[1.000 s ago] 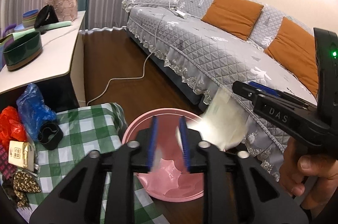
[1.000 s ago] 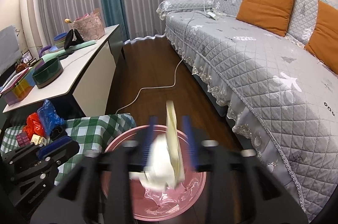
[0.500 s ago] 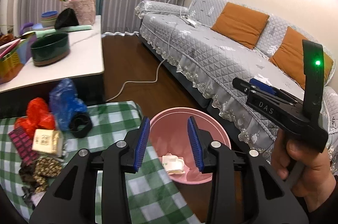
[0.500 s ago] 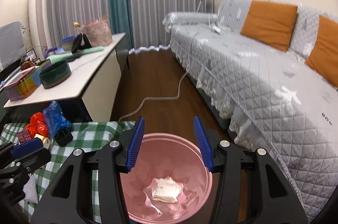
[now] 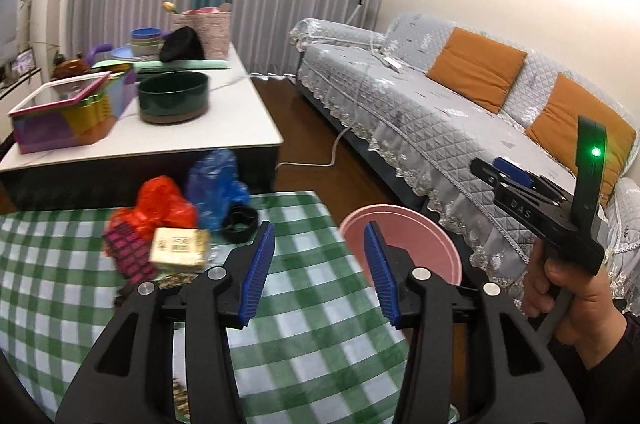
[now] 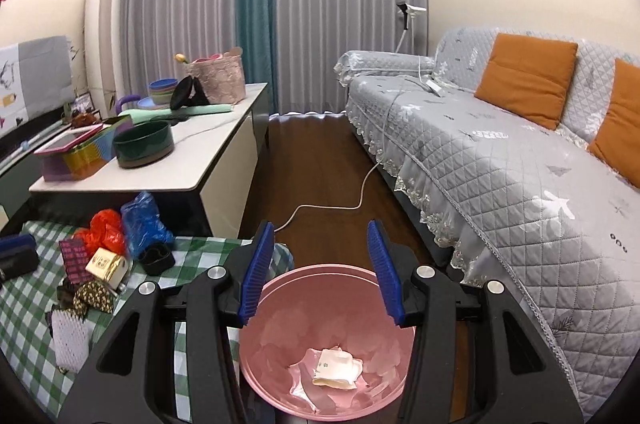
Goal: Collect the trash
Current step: 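Grasp the white bubble-wrap glove with the right tool while the left tool grasps the black plastic bag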
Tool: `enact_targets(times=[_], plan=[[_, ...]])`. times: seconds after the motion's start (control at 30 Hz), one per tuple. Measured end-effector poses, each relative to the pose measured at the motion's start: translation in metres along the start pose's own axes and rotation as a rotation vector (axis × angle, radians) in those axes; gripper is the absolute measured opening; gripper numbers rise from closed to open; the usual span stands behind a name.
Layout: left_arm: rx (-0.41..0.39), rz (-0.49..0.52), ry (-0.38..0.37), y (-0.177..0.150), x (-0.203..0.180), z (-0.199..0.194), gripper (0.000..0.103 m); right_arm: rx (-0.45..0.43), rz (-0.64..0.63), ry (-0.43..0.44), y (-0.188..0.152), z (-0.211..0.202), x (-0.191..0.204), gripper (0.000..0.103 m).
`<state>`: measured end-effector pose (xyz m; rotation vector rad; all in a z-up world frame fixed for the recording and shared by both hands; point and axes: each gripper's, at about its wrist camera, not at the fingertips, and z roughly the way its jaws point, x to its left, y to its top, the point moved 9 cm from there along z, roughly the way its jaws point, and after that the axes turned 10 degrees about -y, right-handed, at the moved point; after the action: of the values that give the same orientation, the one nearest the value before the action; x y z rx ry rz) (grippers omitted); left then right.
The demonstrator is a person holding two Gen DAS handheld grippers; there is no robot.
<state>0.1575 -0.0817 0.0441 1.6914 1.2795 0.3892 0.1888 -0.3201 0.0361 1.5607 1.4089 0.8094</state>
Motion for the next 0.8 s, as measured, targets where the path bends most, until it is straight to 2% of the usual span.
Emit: enact_targets(times=[0.2,0.37,0.57,0.8], plan=[[-0.038,-0.038,0.056,-0.006,0.041,-0.027,0.046,0.022,-0.012,0.046,-0.008,-0.006,0.019,0.049],[-0.087,-0.078,0.127,-0.014,0.08,-0.046,0.04,0.046,0.002,0.119,-0.013,-0.009,0.042,0.049],[-0.101,-0.16,0.164,-0.028,0.124,-0.061,0.037,0.065,-0.038,0.217,-0.018,-0.011,0.091,0.044],[-0.082,-0.237,0.212,-0.047,0.164,-0.069,0.035,0.127,-0.084,0.378,-0.04,-0.017,0.169,0.041]])
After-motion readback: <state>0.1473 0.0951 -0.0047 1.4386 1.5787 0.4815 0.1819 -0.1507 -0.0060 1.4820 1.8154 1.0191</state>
